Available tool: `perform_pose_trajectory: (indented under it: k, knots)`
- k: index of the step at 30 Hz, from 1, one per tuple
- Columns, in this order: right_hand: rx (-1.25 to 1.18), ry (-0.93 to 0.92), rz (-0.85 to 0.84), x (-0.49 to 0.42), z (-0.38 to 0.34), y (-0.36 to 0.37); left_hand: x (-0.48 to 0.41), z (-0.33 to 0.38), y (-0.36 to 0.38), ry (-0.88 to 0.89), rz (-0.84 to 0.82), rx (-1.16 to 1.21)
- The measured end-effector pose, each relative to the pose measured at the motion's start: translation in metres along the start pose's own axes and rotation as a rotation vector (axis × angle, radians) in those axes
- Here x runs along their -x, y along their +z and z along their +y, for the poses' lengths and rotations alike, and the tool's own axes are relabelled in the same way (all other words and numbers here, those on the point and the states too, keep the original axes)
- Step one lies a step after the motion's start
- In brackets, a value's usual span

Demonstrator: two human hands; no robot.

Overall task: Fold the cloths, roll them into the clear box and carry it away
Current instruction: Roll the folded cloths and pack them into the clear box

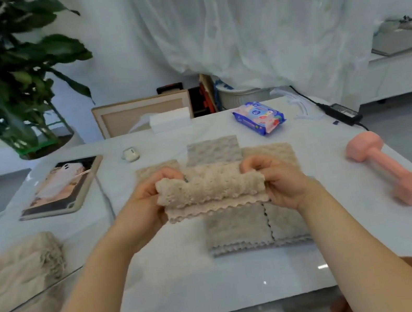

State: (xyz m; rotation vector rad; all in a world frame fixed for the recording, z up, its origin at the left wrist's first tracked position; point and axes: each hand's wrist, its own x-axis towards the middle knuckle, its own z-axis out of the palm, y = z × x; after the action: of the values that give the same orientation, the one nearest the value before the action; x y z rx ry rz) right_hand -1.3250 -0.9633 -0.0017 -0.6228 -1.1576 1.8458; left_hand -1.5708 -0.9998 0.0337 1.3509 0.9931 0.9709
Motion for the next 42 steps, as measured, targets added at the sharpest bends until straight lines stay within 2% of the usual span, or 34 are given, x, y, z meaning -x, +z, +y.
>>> perform_pose_trajectory:
  k: [2,5,8,11,15,18,20,23,26,30,33,36,38,42]
  knots:
    - [0.079,0.078,-0.040,-0.021,-0.005,0.028,0.016,0.012,-0.036,-0.028,-0.009,-0.027]
    - [0.349,0.157,-0.134,-0.055,-0.008,0.073,0.039,0.031,-0.091,-0.095,0.010,-0.090]
    - [0.618,0.179,-0.180,-0.102,-0.004,0.127,0.050,0.049,-0.152,-0.172,0.129,-0.198]
    - [0.833,0.247,-0.244,-0.155,0.016,0.189,0.054,0.043,-0.217,-0.312,0.258,-0.524]
    - [1.193,0.450,-0.310,-0.211,0.061,0.251,0.038,0.001,-0.269,-0.501,0.136,-0.927]
    - [1.374,0.660,-0.351,-0.238,0.115,0.257,0.023,-0.048,-0.271,-0.513,0.109,-1.196]
    - [1.525,0.729,-0.343,-0.245,0.140,0.249,0.020,-0.081,-0.269,-0.466,0.102,-1.210]
    - [1.744,0.590,-0.324,-0.245,0.155,0.238,0.022,-0.106,-0.285,-0.448,0.148,-1.232]
    - [1.852,0.569,-0.345,-0.239,0.164,0.240,0.022,-0.118,-0.297,-0.466,0.203,-1.236]
    - [1.882,0.539,-0.332,-0.237,0.167,0.241,0.023,-0.120,-0.293,-0.541,0.186,-1.243]
    - [1.915,0.570,-0.360,-0.238,0.165,0.245,0.022,-0.114,-0.295,-0.505,0.223,-1.176]
    - [1.969,0.541,-0.434,-0.238,0.165,0.247,0.024,-0.108,-0.290,-0.441,0.144,-1.209]
    - [1.958,0.501,-0.418,-0.239,0.165,0.247,0.024,-0.111,-0.291,-0.424,0.107,-1.220]
    - [1.947,0.507,-0.451,-0.243,0.173,0.240,0.016,-0.114,-0.290,-0.462,0.047,-1.226]
